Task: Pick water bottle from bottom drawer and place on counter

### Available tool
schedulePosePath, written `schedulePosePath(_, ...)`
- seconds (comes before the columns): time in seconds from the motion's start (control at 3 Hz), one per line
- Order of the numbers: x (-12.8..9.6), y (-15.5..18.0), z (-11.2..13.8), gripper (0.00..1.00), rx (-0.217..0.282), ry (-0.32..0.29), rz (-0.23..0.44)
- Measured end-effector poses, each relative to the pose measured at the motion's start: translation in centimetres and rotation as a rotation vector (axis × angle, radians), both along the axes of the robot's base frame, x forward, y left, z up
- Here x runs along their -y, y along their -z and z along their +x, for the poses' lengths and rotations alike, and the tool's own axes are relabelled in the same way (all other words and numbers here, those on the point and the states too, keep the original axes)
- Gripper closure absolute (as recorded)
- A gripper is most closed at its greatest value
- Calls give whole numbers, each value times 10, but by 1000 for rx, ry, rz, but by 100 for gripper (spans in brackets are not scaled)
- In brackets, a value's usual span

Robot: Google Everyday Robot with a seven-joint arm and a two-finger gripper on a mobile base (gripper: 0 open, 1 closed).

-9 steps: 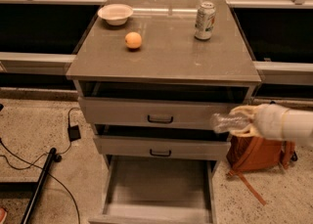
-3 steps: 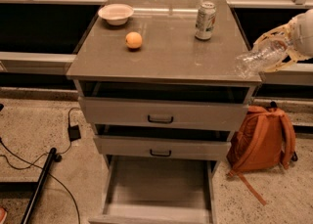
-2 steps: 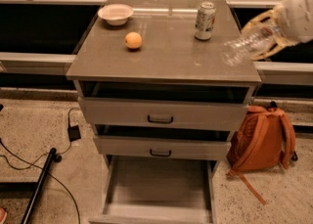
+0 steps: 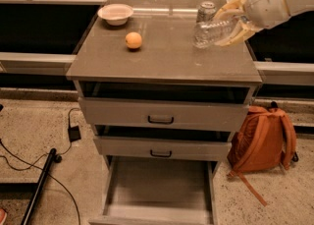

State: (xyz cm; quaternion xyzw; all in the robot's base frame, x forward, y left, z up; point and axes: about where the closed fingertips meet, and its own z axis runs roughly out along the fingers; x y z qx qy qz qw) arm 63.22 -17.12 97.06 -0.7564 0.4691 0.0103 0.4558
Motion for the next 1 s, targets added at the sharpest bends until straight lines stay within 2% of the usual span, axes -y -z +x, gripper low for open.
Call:
schedulePosePath(0.33, -30, 22, 17, 100, -95, 63, 45)
schedulePosePath(0.67, -53, 39, 35, 100, -141, 104, 33)
schedulePosePath(1.0, -74, 62, 59, 100, -165, 148, -15)
